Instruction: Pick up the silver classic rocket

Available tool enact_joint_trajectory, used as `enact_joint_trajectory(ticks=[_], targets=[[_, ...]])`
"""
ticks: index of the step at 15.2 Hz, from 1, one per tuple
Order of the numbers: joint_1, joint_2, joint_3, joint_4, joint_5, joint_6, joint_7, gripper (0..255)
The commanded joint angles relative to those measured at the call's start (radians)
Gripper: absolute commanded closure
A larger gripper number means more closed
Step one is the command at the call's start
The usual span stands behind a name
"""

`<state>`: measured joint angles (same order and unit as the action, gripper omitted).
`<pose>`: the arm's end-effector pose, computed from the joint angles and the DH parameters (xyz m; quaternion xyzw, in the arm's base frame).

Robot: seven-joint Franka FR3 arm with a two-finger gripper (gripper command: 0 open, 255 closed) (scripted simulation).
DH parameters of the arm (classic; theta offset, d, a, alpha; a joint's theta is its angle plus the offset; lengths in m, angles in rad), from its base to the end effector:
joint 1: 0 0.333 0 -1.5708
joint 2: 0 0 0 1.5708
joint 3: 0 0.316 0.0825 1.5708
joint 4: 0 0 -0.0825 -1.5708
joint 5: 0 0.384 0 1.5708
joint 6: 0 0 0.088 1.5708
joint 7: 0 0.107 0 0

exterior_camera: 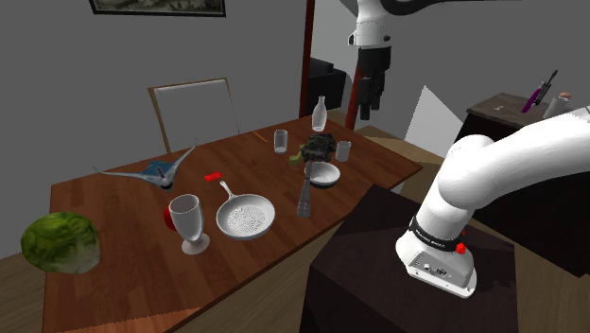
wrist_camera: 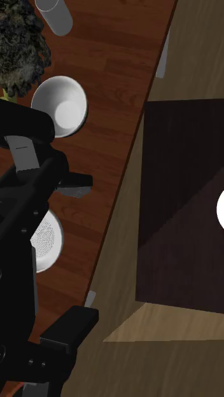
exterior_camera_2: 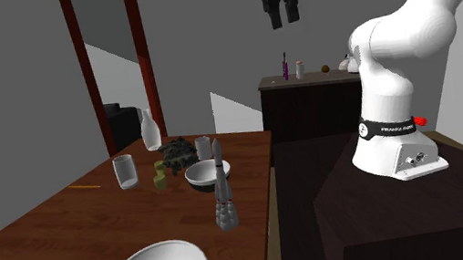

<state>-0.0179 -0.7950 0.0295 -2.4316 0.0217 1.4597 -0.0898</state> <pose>0.2886 0.0079 0.5493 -0.9950 -0.0454 0.0883 0.0042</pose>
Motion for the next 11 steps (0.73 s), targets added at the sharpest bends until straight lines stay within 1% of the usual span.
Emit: enact_joint_trajectory(ticks=[1,6,11], targets=[[0.000,0.000,0.000,0.000,0.000,0.000,0.000,0],[-0.015,0.133,0.002,-0.047,-0.003,0.177,0.019,0],[-0.031,0.297,0.003,-0.057,-0.008,0.347,0.039,0]])
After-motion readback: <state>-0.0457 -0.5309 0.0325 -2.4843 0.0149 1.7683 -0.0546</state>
